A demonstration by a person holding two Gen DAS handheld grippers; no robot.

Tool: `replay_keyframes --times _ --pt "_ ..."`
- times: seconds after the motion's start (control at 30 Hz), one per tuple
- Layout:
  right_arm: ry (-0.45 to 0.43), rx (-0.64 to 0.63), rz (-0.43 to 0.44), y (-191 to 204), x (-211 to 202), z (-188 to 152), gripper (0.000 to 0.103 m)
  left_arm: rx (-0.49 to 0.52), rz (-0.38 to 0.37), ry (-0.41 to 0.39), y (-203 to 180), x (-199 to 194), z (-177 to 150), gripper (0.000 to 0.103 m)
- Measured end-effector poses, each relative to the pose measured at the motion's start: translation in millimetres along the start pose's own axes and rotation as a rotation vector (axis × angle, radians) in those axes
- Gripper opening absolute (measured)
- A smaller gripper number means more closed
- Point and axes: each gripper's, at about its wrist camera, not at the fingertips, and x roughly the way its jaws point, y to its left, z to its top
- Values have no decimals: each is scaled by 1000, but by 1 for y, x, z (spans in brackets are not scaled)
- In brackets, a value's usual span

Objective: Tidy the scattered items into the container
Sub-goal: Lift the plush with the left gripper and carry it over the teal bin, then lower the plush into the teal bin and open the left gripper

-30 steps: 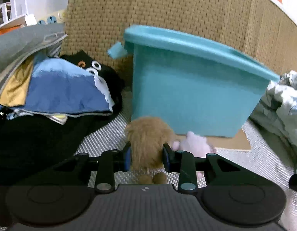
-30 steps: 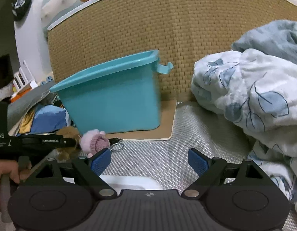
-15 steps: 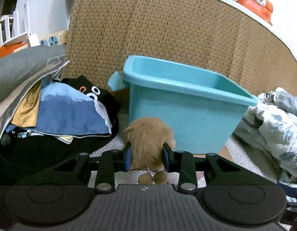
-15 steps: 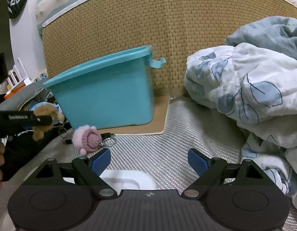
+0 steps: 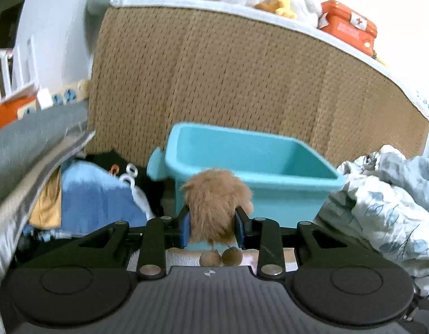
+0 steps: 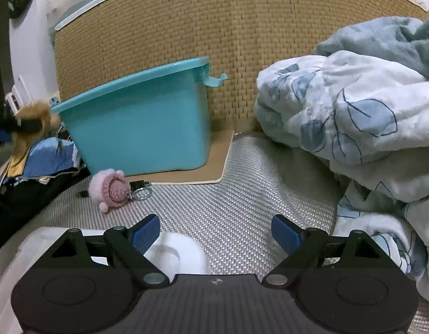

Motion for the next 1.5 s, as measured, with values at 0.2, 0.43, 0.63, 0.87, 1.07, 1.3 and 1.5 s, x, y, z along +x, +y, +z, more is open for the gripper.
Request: replay_keyframes --times 0.2,0.43,0.63,0.87,1.07,1.3,1.5 --pt "7 -19 3 0 1 -5 91 24 -17 -11 -12 2 35 35" --pt "37 -40 14 0 5 -7 91 56 -36 30 -23 24 62 35" --pt "60 -43 11 0 6 -6 91 86 -29 38 -28 36 81 35" --pt "99 -35 9 -3 12 -7 91 103 -26 76 -30 60 103 35" --pt "108 -48 17 -2 12 -8 91 61 -27 157 -28 97 110 35" --pt "115 -52 19 3 17 -9 95 57 -16 230 -33 131 107 35" --pt "116 -49 18 2 17 -9 96 43 1 303 -32 158 101 35"
